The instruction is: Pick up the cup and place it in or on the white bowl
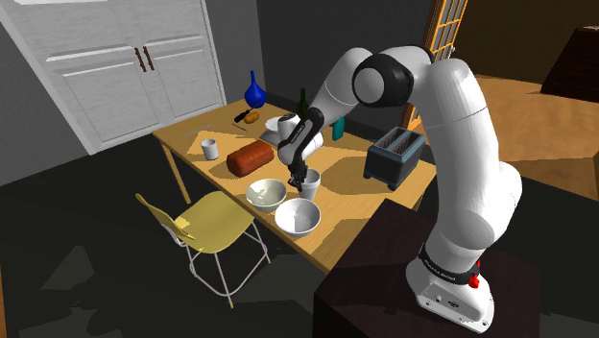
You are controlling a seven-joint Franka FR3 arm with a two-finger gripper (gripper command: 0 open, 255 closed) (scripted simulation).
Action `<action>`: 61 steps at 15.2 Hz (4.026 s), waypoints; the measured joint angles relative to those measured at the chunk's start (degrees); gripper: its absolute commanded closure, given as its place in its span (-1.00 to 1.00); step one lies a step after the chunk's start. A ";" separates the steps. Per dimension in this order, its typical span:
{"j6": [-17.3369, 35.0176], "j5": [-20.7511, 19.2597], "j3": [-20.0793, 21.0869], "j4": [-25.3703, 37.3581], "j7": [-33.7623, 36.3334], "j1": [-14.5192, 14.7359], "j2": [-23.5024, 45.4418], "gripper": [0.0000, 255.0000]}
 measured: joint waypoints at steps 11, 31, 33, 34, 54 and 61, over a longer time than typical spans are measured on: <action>-5.50 0.41 0.23 -1.25 -0.77 -0.20 -6.75 1.00; -17.62 1.23 0.59 0.71 -1.98 -0.20 -16.94 1.00; -18.35 1.26 0.75 0.10 -1.62 0.07 -18.23 1.00; -18.34 1.26 1.05 -1.05 -0.81 0.60 -19.30 1.00; -17.34 3.12 8.96 -16.16 15.85 10.37 -32.25 1.00; -12.00 2.22 8.83 -18.09 16.65 10.39 -28.76 1.00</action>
